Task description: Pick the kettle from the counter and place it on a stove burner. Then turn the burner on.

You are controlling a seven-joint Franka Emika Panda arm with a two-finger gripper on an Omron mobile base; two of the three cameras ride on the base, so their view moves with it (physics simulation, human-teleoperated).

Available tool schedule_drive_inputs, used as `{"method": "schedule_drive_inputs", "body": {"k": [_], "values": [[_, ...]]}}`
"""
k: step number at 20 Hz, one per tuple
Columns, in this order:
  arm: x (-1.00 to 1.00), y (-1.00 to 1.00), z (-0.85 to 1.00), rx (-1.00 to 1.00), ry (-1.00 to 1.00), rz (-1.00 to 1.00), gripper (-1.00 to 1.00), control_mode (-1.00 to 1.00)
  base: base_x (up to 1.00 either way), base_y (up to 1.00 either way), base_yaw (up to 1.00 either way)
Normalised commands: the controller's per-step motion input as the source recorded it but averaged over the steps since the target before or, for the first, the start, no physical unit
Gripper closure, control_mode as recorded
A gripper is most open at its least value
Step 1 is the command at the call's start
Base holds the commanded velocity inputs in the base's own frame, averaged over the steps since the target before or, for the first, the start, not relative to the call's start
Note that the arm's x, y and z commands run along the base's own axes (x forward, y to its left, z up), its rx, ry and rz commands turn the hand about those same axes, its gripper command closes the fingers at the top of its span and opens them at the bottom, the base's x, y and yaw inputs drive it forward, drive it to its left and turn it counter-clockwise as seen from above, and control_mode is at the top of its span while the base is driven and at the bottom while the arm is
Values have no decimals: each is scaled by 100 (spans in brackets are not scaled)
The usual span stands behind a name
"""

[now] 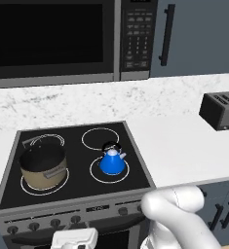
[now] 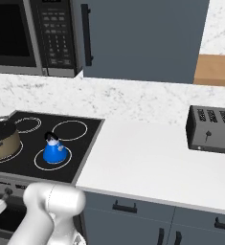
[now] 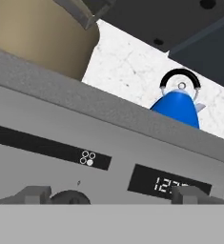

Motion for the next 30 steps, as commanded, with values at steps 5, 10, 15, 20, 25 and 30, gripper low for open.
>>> {"method": "schedule_drive_inputs", "body": {"k": [5,10,15,20,25,30], "values": [[30,0,-38,0,0,6,-100,-100,0,0,0],[19,19,-42,0,0,5,-100,-100,0,0,0],[27,17,-13,0,-4,1,-100,-100,0,0,0],[7,7,0,0,-2,0,-100,-100,0,0,0],[-2,-5,9,1,-4,0,-100,-100,0,0,0],[1,-17,12,1,0,2,-100,-100,0,0,0]]}}
